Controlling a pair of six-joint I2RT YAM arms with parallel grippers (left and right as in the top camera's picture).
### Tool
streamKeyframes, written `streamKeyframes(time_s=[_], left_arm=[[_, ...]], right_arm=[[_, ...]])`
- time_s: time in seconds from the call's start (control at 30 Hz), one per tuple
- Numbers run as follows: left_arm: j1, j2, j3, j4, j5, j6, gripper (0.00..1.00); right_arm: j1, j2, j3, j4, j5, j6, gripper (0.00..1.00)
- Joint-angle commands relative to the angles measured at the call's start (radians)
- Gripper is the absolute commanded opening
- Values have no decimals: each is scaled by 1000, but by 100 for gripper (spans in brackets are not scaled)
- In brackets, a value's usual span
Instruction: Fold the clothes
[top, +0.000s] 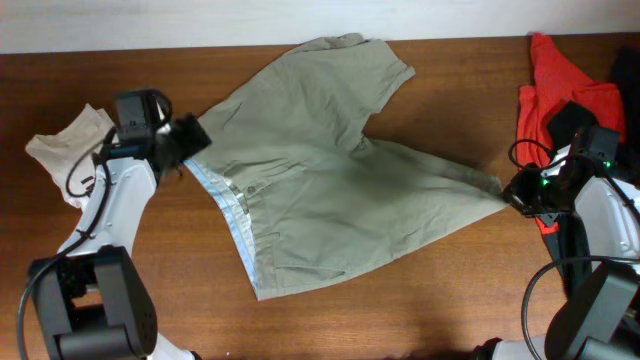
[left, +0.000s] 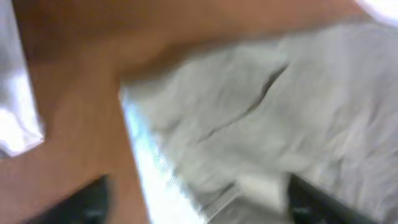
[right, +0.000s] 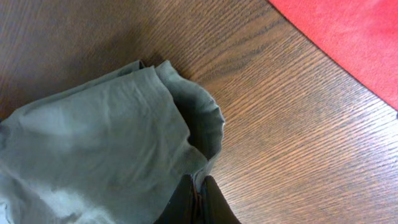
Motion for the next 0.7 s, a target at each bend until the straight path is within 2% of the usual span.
streamKeyframes(time_s=[0.0,0.1,0.2,0.3,0.4,0.5,0.67], left_arm=[[-19,22,-3,-258,192,16,99],[-94,22,-5,-570,261,31,99],[-235,16,-36,-700,249,60,99],[-385,-65,-179,-645,238,-65,99],[-462,-180,-352,-541,230,-190,99],[-460,-278,-538,-409,241,-304,99],[-423,-281,-554,-321,287,-304,99]], right_arm=[[4,-13,18,-2,-8,-13,4],[4,-13,18,-2,-8,-29,4],[4,-13,18,-11,-4,-40,4],[4,-13,18,-29,3,-66,4],[2,-13,18,-31,3,-66,4],[2,-13,18,-31,3,-66,4],[2,-13,18,-40,3,-66,4]])
